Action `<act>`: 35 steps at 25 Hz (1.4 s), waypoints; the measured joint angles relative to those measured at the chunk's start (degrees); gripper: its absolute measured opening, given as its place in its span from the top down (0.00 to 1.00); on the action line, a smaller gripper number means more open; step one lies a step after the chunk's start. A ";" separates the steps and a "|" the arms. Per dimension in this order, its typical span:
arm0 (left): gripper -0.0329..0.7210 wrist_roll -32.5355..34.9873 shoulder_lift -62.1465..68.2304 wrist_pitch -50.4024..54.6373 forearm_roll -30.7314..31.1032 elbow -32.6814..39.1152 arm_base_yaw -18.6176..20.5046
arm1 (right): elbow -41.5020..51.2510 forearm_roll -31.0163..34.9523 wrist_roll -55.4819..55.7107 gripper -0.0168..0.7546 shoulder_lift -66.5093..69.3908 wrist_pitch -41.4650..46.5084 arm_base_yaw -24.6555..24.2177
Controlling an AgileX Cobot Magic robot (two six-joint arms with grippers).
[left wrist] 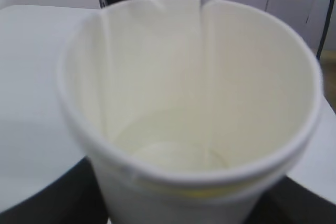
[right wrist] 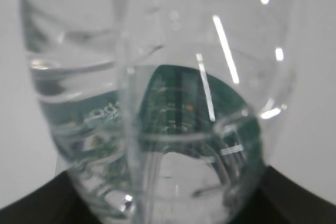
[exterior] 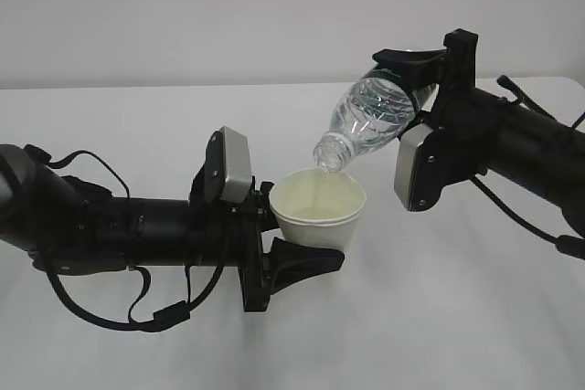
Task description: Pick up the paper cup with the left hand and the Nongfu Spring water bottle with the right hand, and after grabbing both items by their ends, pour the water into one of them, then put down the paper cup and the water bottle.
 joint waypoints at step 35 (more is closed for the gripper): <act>0.36 0.00 0.00 0.10 0.00 0.00 0.00 | 0.00 0.00 0.00 0.40 0.00 -0.15 0.00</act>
